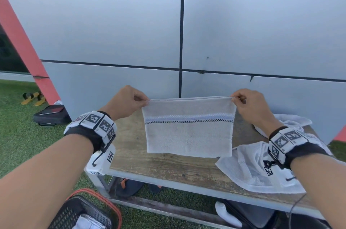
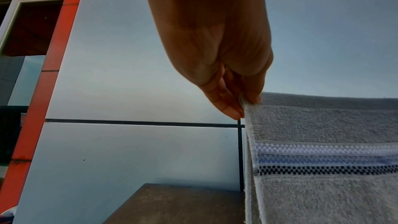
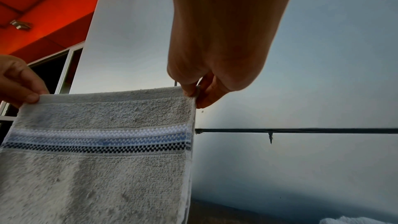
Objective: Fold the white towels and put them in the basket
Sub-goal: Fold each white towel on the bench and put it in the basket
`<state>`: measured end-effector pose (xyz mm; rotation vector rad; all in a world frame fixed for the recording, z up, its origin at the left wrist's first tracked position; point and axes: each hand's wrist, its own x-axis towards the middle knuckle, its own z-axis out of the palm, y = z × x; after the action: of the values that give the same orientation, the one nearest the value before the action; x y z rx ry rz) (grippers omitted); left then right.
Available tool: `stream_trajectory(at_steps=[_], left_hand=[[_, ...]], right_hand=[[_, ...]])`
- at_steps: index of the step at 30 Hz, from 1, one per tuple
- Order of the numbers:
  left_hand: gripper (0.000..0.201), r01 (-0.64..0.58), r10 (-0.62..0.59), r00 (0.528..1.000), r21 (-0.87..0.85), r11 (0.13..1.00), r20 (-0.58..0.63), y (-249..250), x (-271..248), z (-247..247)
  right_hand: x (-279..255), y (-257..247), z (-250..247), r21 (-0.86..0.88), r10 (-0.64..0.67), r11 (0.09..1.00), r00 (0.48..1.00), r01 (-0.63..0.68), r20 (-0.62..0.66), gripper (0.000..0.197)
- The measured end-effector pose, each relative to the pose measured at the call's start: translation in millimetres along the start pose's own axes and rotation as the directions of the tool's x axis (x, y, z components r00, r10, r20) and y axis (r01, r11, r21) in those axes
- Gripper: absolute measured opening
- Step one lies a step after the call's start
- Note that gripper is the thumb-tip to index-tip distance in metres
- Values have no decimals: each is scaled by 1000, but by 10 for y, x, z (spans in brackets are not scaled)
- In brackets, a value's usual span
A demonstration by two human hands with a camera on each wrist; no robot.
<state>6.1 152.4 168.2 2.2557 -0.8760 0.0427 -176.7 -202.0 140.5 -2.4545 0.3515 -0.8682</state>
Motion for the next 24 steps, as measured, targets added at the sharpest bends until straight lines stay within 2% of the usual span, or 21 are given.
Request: stream_trajectory(at_steps=[5, 12, 15, 24], left_hand=[[10, -31, 32, 999, 12, 999, -43, 147, 103, -214], [6, -67, 74, 984, 52, 996, -163, 311, 238, -428], [8, -47, 61, 978, 76, 996, -200, 267, 290, -450], [14, -9, 30, 986, 123, 992, -167, 256, 474, -427]], right_hand=[[189, -128, -100, 17, -4, 1000, 999, 5, -32, 8], [433, -294, -228, 110, -11, 994, 996, 20, -85, 10], [517, -348, -218, 36, -26, 999, 999, 27, -47, 11], [716, -393, -104, -145, -41, 989, 999, 42, 11, 17]])
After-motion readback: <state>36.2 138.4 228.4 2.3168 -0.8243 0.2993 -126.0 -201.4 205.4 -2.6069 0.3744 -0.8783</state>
